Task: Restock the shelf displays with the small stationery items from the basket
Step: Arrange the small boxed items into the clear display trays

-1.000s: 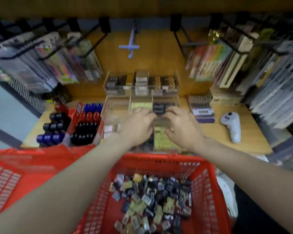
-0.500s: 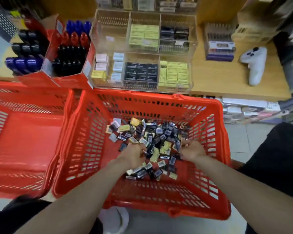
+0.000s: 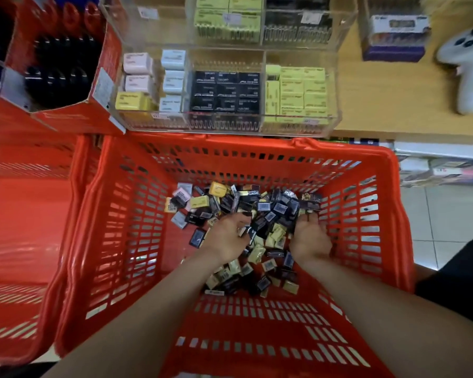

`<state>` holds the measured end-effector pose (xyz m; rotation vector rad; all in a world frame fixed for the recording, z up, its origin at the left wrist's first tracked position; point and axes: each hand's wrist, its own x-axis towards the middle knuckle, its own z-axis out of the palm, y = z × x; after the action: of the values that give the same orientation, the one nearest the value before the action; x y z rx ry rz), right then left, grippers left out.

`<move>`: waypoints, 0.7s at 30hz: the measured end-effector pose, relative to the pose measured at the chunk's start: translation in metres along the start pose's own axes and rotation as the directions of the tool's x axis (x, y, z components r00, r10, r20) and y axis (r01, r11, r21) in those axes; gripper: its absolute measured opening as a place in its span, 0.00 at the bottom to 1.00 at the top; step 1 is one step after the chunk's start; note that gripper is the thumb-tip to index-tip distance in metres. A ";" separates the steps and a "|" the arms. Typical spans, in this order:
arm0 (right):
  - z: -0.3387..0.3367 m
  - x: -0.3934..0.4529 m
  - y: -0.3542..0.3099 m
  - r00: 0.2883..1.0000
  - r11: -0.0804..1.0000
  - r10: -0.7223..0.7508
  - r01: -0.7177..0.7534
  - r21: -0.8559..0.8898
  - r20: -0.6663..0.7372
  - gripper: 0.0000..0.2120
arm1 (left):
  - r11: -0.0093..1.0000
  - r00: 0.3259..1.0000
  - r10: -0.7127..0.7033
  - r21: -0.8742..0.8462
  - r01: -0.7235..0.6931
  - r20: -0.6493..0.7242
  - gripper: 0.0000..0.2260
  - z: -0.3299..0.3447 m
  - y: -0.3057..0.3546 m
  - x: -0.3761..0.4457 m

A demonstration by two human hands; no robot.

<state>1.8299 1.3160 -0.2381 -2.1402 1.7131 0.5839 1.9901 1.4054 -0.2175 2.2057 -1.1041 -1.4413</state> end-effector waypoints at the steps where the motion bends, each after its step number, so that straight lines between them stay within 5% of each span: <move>1: 0.002 -0.003 0.004 0.999 0.999 -0.029 0.030 0.022 -0.019 0.18 | 0.999 1.000 -0.013 -0.042 0.013 -0.007 0.16 0.002 0.000 -0.002; 3: 0.004 -0.009 0.011 0.997 0.977 -0.064 0.073 0.198 -0.051 0.15 | 0.983 0.998 -0.062 -0.176 0.057 -0.020 0.13 0.004 0.003 -0.005; 5: 0.000 -0.015 0.013 1.000 0.840 -0.011 -0.005 0.543 0.026 0.13 | 0.932 0.993 -0.119 -0.348 0.102 -0.027 0.11 0.006 0.011 -0.009; 7: -0.009 -0.023 0.013 0.968 0.458 0.021 -0.231 0.858 0.250 0.12 | 0.843 0.987 -0.158 -0.519 0.141 0.012 0.08 0.009 0.020 -0.015; 9: -0.018 -0.031 0.009 0.899 0.072 -0.094 -0.421 0.904 0.427 0.11 | 0.738 0.982 -0.156 -0.648 0.187 0.106 0.08 0.013 0.028 -0.020; 10: -0.023 -0.033 0.007 0.876 -0.001 -0.168 -0.458 0.889 0.452 0.10 | 0.686 0.978 -0.148 -0.697 0.210 0.149 0.10 0.016 0.031 -0.022; 15: -0.035 -0.028 0.001 0.840 0.135 -0.314 -0.422 0.896 0.443 0.07 | 0.524 0.971 -0.187 -0.821 0.226 0.148 0.12 0.019 0.031 -0.024; 17: -0.035 -0.018 0.007 0.922 0.400 -0.157 -0.269 0.876 0.354 0.09 | 0.488 0.961 -0.224 -0.835 0.252 0.159 0.07 0.015 0.025 -0.022; 19: -0.030 -0.004 0.016 0.993 0.784 -0.017 -0.061 0.617 0.120 0.11 | 0.442 0.956 -0.244 -0.859 0.259 0.163 0.07 0.012 0.020 -0.020; 21: -0.022 0.002 0.017 0.999 0.888 0.008 -0.025 0.458 0.039 0.15 | 0.408 0.958 -0.239 -0.879 0.248 0.159 0.07 0.010 0.018 -0.018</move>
<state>1.8160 1.2995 -0.2209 -1.7679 1.6496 0.1873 1.9700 1.4080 -0.1992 1.5363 0.1273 -1.5935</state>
